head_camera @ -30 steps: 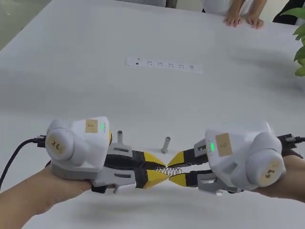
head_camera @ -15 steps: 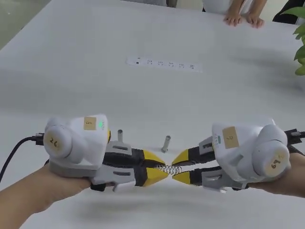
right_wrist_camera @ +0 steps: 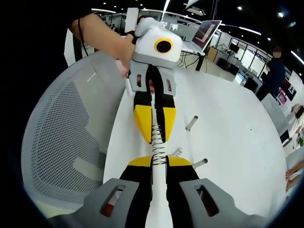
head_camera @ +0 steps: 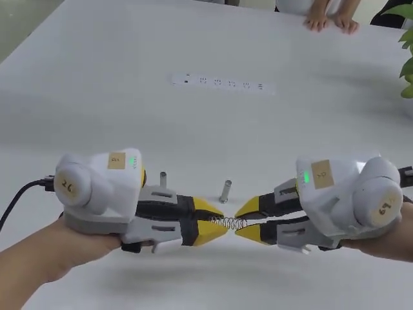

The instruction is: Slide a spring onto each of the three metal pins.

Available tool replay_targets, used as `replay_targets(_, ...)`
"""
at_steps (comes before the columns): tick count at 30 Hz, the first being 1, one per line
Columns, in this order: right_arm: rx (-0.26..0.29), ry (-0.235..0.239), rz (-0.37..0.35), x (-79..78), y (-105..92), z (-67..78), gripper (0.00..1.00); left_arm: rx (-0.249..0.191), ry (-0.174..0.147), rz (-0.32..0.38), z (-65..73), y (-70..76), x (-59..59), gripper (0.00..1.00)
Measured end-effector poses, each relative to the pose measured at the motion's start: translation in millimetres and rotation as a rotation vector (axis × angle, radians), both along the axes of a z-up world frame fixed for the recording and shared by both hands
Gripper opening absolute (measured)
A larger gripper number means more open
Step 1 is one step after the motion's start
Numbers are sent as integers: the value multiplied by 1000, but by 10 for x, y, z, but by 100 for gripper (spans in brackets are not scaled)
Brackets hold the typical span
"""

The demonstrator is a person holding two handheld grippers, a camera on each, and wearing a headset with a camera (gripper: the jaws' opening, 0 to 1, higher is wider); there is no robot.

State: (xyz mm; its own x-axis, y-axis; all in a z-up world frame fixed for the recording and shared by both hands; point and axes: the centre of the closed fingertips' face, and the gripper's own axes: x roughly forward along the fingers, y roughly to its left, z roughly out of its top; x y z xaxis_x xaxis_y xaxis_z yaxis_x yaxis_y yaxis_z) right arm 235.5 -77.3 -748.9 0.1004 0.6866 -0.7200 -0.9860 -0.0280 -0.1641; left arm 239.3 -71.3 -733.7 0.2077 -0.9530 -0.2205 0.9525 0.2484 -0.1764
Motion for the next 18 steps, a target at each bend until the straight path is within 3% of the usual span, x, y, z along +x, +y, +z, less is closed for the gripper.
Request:
replay_targets(2, 8, -5, 4, 7, 4, 44, 7, -24, 9, 4, 31, 13, 12, 2)
replay_targets(7, 8, 2, 17, 1, 2, 64, 6, -30, 9, 1, 39, 3, -11, 2)
replay_targets(18, -37, -13, 63, -41, 19, 102, 6, 20, -8, -19, -51, -11, -68, 1)
